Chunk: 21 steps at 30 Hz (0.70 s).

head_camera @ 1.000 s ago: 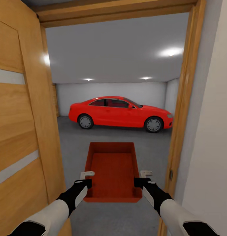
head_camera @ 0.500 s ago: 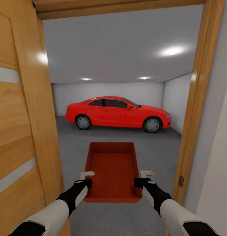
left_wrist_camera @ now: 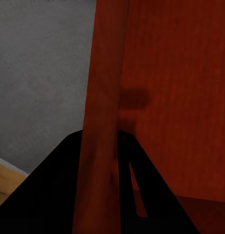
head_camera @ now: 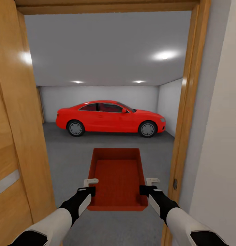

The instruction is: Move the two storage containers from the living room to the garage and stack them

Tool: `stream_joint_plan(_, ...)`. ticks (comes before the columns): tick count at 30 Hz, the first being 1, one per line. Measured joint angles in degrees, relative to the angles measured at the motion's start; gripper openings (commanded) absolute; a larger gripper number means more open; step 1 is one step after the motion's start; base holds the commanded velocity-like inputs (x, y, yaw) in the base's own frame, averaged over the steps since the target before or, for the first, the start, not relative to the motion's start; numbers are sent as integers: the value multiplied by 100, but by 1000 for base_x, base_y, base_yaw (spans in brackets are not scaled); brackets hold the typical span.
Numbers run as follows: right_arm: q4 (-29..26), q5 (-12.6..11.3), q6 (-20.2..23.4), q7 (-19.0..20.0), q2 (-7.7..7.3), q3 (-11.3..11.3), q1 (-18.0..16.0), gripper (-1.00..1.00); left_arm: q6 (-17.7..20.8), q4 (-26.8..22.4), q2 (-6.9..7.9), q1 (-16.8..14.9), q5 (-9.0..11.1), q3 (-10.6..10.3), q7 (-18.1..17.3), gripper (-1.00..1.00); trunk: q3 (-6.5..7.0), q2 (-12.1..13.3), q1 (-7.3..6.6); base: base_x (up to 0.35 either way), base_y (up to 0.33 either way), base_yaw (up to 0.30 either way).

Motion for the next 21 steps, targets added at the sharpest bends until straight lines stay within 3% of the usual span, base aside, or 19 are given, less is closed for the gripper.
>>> stream_joint_plan(15,0,3,-17,0,0,2,0,-100,-23,6,-1,0,8,-7,1,-100,0,0,0,0,0,-4)
stream_joint_plan(21,1,6,-28,-1,0,6,0,-100,-47,17,-2,0,11,-6,-2,-100,0,-1,-2,149,0,0)
